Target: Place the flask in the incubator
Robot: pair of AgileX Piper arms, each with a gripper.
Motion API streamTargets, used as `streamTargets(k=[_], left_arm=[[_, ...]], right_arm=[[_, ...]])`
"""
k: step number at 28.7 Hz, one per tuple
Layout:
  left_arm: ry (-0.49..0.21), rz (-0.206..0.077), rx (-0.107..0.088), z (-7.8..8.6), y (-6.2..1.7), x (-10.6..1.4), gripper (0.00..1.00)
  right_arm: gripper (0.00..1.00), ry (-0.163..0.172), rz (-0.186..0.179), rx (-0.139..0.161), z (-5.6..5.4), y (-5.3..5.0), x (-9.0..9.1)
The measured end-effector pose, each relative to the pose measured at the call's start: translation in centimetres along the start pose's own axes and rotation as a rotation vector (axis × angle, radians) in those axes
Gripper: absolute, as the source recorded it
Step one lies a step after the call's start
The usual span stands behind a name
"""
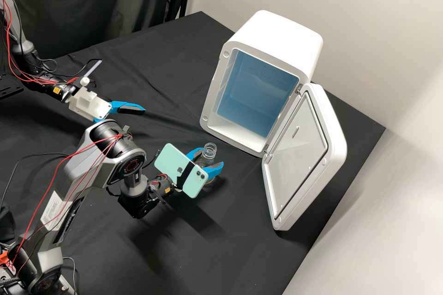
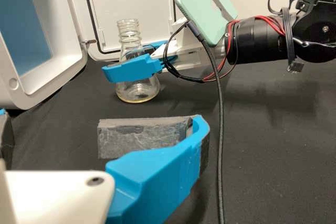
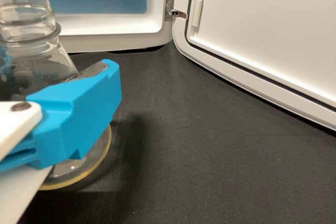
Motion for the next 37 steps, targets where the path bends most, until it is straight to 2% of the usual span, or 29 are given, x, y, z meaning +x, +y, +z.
streamTargets(k=[6, 10, 17, 26, 37], left_arm=[[0.000, 0.000, 0.000, 0.0, 0.00, 0.0, 1.00], [0.000, 0.000, 0.000, 0.0, 0.00, 0.0, 1.00], [0.000, 0.000, 0.000, 0.0, 0.00, 0.0, 1.00], [0.000, 0.000, 0.000, 0.0, 0.00, 0.0, 1.00], [0.000, 0.000, 0.000, 0.0, 0.00, 0.0, 1.00]], right_arm=[[0.00, 0.004, 0.005, -0.001, -0.1, 0.2, 0.3], [0.00, 0.037, 0.026, 0.001, -1.0, 0.7, 0.8], [0.00, 0.070, 0.020, -0.005, -2.6, 1.0, 1.9], [0.00, 0.064, 0.016, 0.029, -3.0, 1.4, 2.9], [0.00, 0.076, 0.034, 0.030, -3.4, 2.0, 3.6]])
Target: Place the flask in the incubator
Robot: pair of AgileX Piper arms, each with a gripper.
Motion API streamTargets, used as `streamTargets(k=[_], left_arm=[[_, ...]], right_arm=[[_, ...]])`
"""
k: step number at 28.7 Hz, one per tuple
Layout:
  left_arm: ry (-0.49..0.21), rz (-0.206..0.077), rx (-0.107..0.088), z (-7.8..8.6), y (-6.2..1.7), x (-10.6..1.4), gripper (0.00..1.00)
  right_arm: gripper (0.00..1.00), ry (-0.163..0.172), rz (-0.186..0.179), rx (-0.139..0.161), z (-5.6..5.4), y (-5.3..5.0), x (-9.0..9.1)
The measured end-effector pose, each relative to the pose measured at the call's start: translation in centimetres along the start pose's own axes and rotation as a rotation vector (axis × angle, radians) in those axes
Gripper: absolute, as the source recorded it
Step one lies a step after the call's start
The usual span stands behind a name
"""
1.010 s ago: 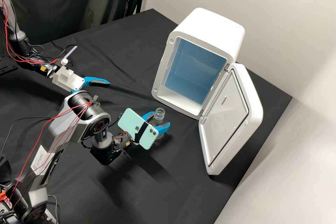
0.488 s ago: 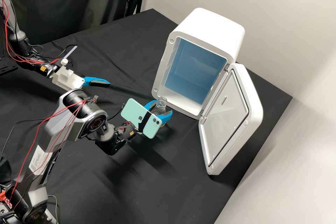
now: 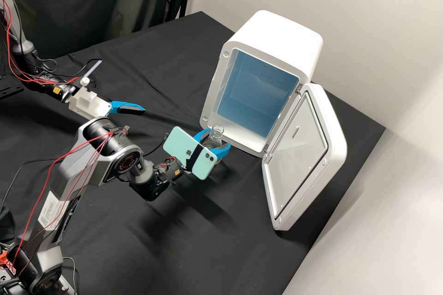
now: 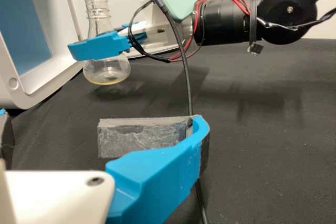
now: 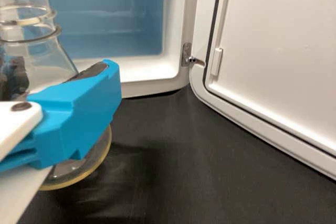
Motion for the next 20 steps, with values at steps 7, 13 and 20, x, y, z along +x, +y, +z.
streamTargets(k=[7, 13, 20], left_arm=[[0.000, 0.000, 0.000, 0.0, 0.00, 0.0, 1.00], [0.000, 0.000, 0.000, 0.0, 0.00, 0.0, 1.00], [0.000, 0.000, 0.000, 0.0, 0.00, 0.0, 1.00]], right_arm=[[0.00, 0.002, 0.004, -0.001, -0.3, 0.5, 0.8], [0.00, 0.002, 0.005, 0.013, -0.4, 0.7, 1.9], [0.00, 0.004, 0.007, 0.010, -1.0, 1.3, 3.0]])
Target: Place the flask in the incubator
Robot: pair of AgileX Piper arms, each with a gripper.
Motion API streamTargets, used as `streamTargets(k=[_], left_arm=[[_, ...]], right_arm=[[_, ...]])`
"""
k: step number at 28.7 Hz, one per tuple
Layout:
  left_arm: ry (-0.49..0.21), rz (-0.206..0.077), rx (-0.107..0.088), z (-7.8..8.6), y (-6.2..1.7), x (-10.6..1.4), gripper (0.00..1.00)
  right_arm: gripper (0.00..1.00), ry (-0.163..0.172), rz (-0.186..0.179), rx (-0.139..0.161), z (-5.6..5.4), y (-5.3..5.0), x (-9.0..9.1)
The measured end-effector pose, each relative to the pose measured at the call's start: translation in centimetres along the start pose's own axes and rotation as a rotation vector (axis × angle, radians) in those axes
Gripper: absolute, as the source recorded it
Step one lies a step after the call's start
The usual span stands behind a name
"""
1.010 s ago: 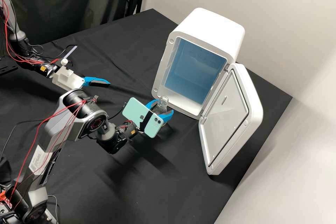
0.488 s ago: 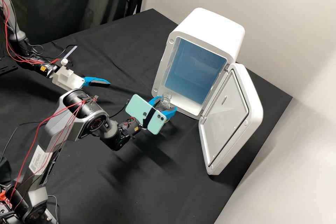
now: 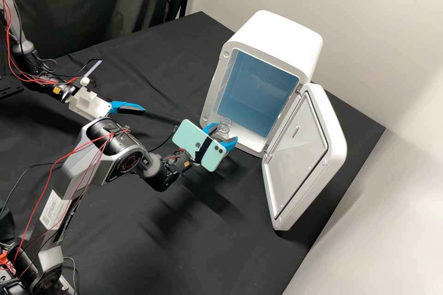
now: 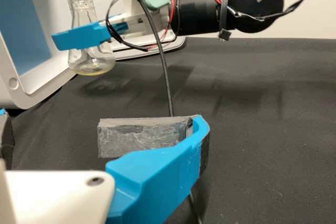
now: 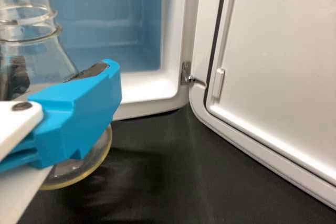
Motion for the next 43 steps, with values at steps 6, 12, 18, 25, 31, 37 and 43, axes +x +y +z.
streamTargets(k=[6, 12, 18, 25, 31, 37, 43], left_arm=[[0.000, 0.000, 0.000, 0.0, 0.00, 0.0, 1.00], [0.000, 0.000, 0.000, 0.0, 0.00, 0.0, 1.00], [0.000, 0.000, 0.000, 0.0, 0.00, 0.0, 1.00], [0.000, 0.000, 0.000, 0.0, 0.00, 0.0, 1.00], [0.000, 0.000, 0.000, 0.0, 0.00, 0.0, 1.00], [0.000, 0.001, 0.000, 0.0, 0.03, 0.0, 1.00], [-0.001, 0.004, 0.001, 0.0, 0.12, 0.0, 1.00]], right_arm=[[0.00, 0.013, -0.002, 0.005, -1.2, 0.0, 0.8], [0.00, 0.026, -0.010, 0.003, -2.3, 0.2, 1.8], [0.00, 0.024, -0.014, 0.005, -2.6, 0.3, 3.0], [0.00, 0.006, -0.037, 0.003, -2.5, -0.1, 4.6], [0.00, -0.017, -0.048, 0.007, -1.8, -0.2, 5.6], [0.00, -0.042, -0.044, 0.055, -1.2, 0.5, 6.6], [0.00, -0.044, -0.035, 0.057, -1.6, 1.4, 7.6]])
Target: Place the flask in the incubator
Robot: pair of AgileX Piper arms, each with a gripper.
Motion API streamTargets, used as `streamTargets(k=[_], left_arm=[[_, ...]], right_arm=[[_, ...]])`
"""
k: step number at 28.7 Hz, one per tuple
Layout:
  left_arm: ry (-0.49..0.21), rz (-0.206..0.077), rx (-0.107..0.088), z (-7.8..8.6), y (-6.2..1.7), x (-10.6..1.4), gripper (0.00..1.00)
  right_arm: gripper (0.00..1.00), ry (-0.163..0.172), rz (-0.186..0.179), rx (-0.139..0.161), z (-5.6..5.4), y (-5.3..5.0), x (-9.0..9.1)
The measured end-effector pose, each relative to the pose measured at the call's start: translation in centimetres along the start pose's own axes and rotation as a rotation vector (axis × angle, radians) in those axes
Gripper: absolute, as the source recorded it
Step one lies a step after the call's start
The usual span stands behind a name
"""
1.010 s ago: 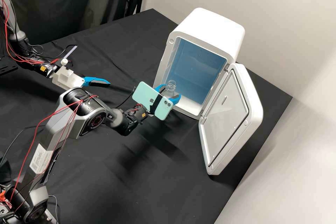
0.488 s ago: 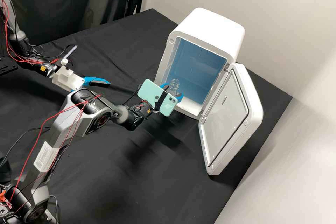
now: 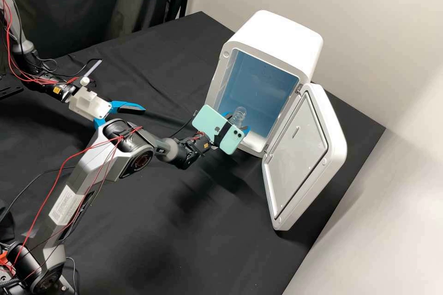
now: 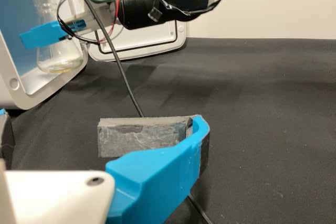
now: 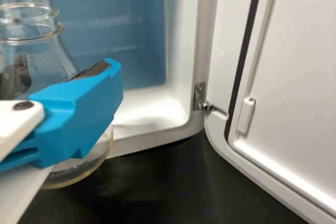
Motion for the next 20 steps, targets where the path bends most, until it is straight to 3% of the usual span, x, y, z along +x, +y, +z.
streamTargets(k=[4, 9, 20], left_arm=[[-0.002, 0.010, 0.001, 0.1, 0.31, -0.1, 1.00], [-0.002, 0.014, 0.002, 0.1, 0.45, -0.1, 1.00], [-0.002, 0.014, 0.002, 0.1, 0.45, -0.1, 1.00]], right_arm=[[0.00, 0.001, 0.018, 0.023, 0.0, 0.8, 0.5], [0.00, 0.001, 0.032, 0.024, 0.2, 1.3, 1.0], [0.00, -0.022, 0.015, 0.045, 0.1, 1.7, 2.2]])
